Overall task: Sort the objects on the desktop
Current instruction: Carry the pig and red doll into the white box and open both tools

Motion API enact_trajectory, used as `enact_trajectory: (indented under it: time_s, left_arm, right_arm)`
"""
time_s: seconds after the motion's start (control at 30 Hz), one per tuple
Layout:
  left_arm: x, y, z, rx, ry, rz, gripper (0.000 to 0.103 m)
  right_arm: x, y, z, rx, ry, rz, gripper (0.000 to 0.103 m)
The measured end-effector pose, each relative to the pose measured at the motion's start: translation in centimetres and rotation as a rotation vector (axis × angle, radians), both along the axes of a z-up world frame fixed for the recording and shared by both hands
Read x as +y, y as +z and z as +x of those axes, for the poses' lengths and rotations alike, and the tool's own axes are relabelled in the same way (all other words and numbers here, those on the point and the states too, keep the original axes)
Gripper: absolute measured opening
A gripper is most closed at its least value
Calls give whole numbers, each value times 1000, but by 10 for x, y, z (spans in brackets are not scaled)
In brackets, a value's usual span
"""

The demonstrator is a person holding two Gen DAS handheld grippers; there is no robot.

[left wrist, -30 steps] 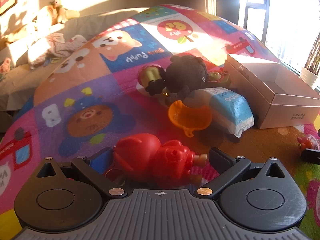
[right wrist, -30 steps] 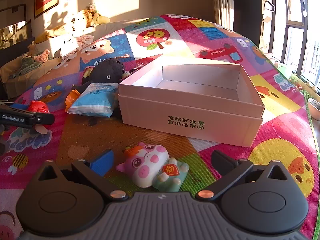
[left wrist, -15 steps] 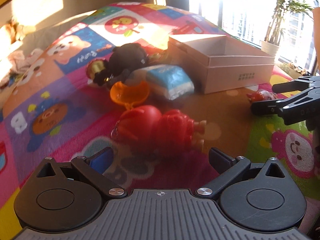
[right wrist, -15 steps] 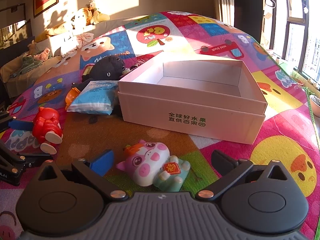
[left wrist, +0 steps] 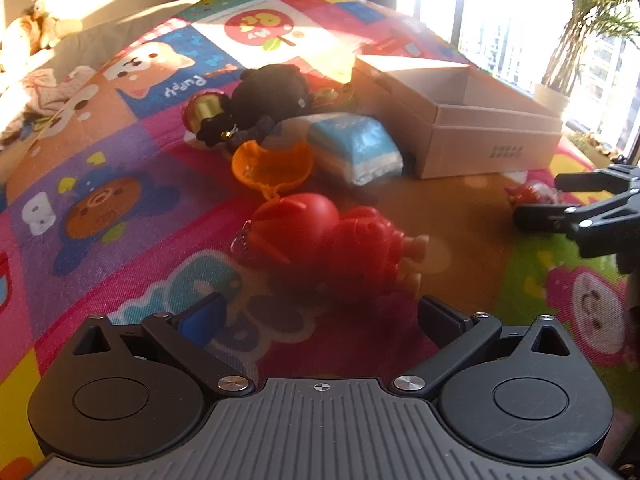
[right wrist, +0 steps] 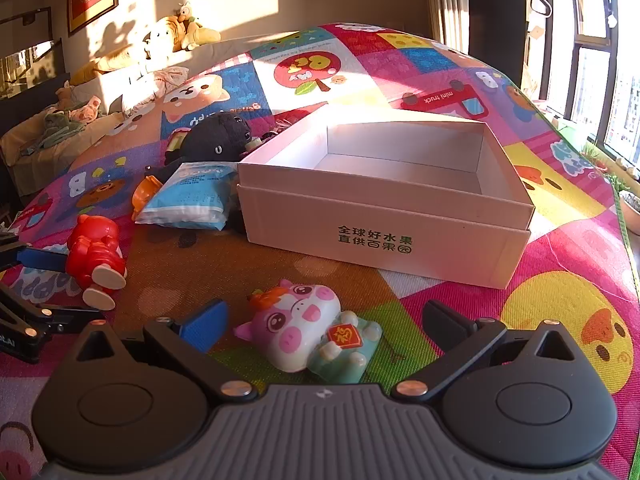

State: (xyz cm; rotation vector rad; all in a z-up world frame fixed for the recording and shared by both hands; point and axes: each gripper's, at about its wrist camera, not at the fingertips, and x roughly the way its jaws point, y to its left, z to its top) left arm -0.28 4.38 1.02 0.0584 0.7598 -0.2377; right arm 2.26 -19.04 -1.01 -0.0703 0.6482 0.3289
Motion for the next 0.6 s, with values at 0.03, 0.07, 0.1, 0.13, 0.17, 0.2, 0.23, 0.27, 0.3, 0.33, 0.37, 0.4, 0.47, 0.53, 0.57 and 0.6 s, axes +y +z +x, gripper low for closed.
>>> enact_trajectory:
  time_s: [0.03, 0.07, 0.1, 0.13, 0.17, 0.2, 0.23, 0.27, 0.3, 0.33, 0.37, 0.4, 0.47, 0.53, 0.57, 0.6]
  left_arm:
    - [2, 4, -1, -22, 5, -26, 103]
    - [3, 8, -2, -50, 16, -40, 103]
    - [2, 12, -2, -77, 23, -37, 103]
    - [0, 14, 0, -97, 24, -24, 103]
    - [-3, 15, 3, -105, 20, -3, 103]
    - [-6, 14, 7, -103, 12, 18, 103]
    - [-9, 12, 12, -98, 0, 36, 103]
    - [-12, 10, 16, -91, -12, 52, 103]
    - [-14, 7, 21, -82, -18, 65, 103]
    - [-16, 5, 24, -79, -22, 71, 103]
    - [-16, 4, 27, -78, -24, 73, 103]
    - [-17, 4, 29, -78, -25, 74, 103]
    - [-18, 5, 29, -75, -23, 76, 103]
    - [-19, 5, 26, -83, -21, 78, 101]
    - [-19, 5, 24, -84, -24, 80, 101]
    - [-20, 5, 21, -86, -26, 79, 100]
  right_arm:
    - [0, 0, 0, 0, 1, 0, 103]
    - [1, 0, 0, 1, 3, 0, 103]
    - [1, 0, 0, 3, 5, -1, 103]
    - [1, 0, 1, 5, 7, -1, 103]
    - [1, 0, 1, 8, 9, -2, 103]
    - [2, 0, 1, 9, 12, -3, 103]
    - [2, 0, 1, 9, 15, -5, 103]
    - [2, 0, 0, 8, 19, -6, 103]
    - [2, 1, -1, 8, 27, -8, 103]
    - [3, 1, -1, 9, 35, -12, 103]
    - [4, 1, -1, 10, 40, -18, 103]
    - [5, 1, -2, 10, 43, -24, 103]
    - [5, 1, -3, 21, 50, -24, 103]
    - [6, 1, -3, 38, 57, -21, 102]
    - [7, 0, -5, 37, 56, -24, 99]
    - [7, 0, -5, 35, 56, -28, 91]
